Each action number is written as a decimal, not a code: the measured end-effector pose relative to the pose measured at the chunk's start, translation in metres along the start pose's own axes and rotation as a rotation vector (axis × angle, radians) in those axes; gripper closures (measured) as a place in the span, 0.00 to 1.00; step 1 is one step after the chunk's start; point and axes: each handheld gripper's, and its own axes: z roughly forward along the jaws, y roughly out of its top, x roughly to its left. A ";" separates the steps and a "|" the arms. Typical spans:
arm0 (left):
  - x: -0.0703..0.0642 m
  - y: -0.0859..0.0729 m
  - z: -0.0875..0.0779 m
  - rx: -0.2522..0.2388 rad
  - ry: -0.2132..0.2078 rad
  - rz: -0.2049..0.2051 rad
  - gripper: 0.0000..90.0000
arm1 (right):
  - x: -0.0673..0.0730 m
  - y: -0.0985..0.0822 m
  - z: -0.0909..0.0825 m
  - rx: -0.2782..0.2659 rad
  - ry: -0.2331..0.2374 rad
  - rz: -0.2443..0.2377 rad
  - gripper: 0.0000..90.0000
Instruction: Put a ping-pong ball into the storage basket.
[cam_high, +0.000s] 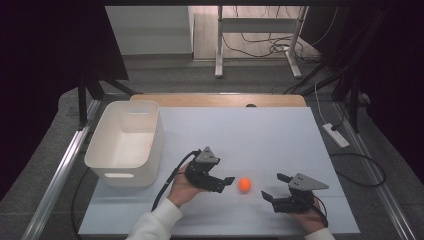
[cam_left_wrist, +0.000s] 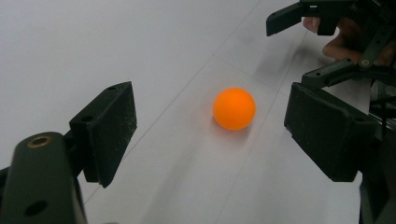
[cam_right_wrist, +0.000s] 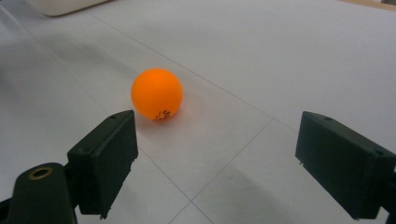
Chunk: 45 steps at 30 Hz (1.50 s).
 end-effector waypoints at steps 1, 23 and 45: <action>-0.002 0.000 0.003 0.004 -0.005 0.008 0.20 | 0.000 0.000 0.000 0.000 0.000 0.000 0.14; -0.009 -0.001 0.035 0.052 -0.047 0.032 0.19 | -0.001 0.000 -0.002 -0.012 0.003 0.011 0.14; -0.009 0.001 0.060 0.145 -0.066 0.066 0.19 | -0.002 0.000 -0.003 -0.016 0.000 0.010 0.14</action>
